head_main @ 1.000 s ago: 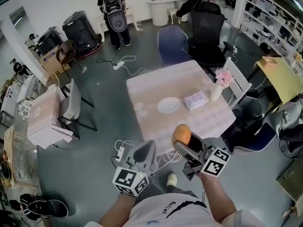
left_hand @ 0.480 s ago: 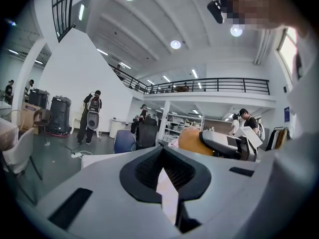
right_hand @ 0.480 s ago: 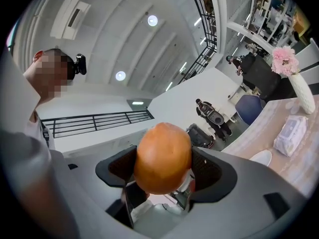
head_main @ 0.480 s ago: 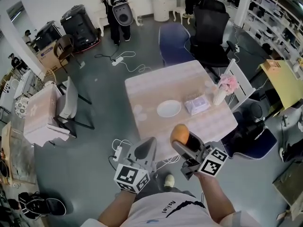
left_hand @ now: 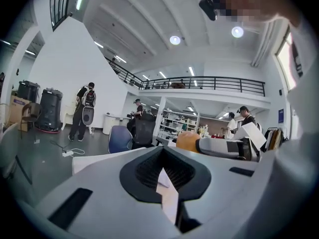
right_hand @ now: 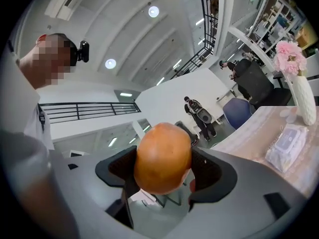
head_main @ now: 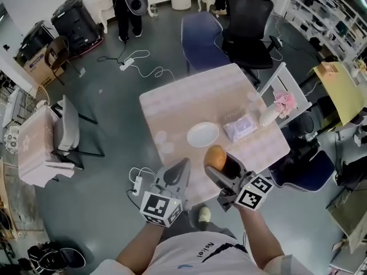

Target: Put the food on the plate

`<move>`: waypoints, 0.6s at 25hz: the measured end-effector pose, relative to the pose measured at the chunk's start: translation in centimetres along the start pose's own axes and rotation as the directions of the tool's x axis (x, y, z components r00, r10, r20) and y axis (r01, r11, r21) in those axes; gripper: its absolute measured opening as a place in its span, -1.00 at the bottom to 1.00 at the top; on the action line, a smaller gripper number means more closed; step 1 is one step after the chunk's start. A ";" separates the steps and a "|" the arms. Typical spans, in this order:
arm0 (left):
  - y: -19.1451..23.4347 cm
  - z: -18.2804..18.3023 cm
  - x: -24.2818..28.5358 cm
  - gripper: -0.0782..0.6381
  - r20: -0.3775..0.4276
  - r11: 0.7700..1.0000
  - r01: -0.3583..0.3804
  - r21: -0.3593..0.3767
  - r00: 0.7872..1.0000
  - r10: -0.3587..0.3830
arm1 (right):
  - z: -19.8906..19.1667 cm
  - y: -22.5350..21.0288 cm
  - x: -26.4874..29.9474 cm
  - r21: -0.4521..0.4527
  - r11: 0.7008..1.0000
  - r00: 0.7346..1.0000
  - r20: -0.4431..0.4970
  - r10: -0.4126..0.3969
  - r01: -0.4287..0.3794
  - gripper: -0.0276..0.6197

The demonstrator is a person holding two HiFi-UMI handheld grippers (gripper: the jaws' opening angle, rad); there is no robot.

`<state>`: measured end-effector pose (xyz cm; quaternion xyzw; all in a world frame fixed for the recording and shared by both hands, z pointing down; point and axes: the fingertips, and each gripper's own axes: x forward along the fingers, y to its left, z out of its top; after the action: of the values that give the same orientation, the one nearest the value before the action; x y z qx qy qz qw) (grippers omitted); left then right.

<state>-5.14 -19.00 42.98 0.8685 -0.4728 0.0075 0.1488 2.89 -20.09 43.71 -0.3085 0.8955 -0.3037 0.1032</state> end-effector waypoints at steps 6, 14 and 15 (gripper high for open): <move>4.2 -2.2 4.2 -0.76 -0.046 1.000 0.031 -0.005 0.998 -0.031 | -1.8 -5.7 3.3 -0.027 0.994 0.993 -0.053 -0.104 0.103 0.14; 7.4 -6.3 8.3 -0.76 -0.118 0.997 0.064 -0.041 0.991 -0.068 | -5.4 -12.1 6.4 -0.054 0.977 0.969 -0.128 -0.213 0.208 0.14; 7.7 -6.9 8.7 -0.76 -0.127 0.997 0.064 -0.045 0.989 -0.070 | -6.0 -12.9 6.7 -0.057 0.974 0.965 -0.140 -0.224 0.218 0.14</move>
<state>-5.83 -28.23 52.81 0.8784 -0.4328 0.0487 0.1969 1.75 -29.43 56.33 -0.3853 0.8668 -0.3167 -0.0033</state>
